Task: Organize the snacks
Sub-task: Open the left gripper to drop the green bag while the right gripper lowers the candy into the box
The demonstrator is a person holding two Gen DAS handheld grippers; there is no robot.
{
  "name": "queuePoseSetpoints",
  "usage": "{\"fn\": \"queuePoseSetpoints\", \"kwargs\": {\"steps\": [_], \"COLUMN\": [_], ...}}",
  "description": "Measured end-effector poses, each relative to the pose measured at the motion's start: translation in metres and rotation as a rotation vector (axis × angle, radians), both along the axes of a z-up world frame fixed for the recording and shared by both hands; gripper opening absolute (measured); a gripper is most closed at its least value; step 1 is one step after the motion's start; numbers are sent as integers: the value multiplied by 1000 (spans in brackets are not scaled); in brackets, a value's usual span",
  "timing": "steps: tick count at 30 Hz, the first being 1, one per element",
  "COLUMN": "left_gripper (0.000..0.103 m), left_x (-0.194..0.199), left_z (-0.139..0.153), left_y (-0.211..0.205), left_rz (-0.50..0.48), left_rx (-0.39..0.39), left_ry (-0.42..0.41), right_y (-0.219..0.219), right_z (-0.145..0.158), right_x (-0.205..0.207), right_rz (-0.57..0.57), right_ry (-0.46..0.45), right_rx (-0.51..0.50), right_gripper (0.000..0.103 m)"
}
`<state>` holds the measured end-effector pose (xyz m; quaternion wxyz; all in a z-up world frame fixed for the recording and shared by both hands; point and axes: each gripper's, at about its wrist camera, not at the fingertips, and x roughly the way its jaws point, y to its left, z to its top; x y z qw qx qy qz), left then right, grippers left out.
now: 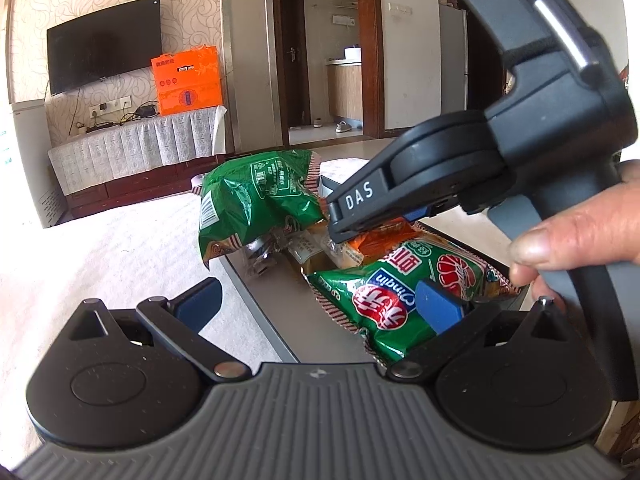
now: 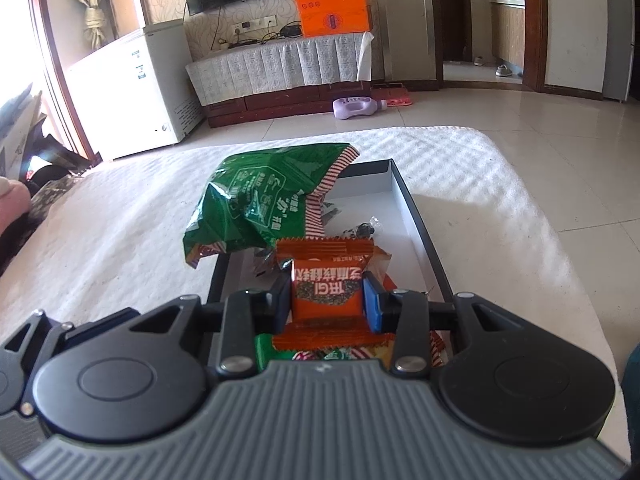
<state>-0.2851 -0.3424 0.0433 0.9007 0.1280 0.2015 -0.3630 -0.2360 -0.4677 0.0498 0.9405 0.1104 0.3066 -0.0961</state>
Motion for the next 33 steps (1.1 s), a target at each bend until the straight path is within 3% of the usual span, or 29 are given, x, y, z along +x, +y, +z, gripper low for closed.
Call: {"fn": "queuePoseSetpoints", "kwargs": {"steps": [10, 17, 33], "left_gripper": [103, 103, 103], "left_x": [1, 0, 3], "left_z": [-2, -3, -6], "left_y": [0, -2, -8], "left_rz": [-2, -6, -6], "left_rx": [-5, 3, 2], "left_ry": [4, -5, -16], "right_y": [-7, -9, -10], "right_z": [2, 12, 19], "right_x": [-2, -13, -35], "right_rz": [-7, -13, -52], "right_ry": [-20, -87, -108], "right_rx": [44, 99, 110], "right_gripper": [43, 48, 50]}}
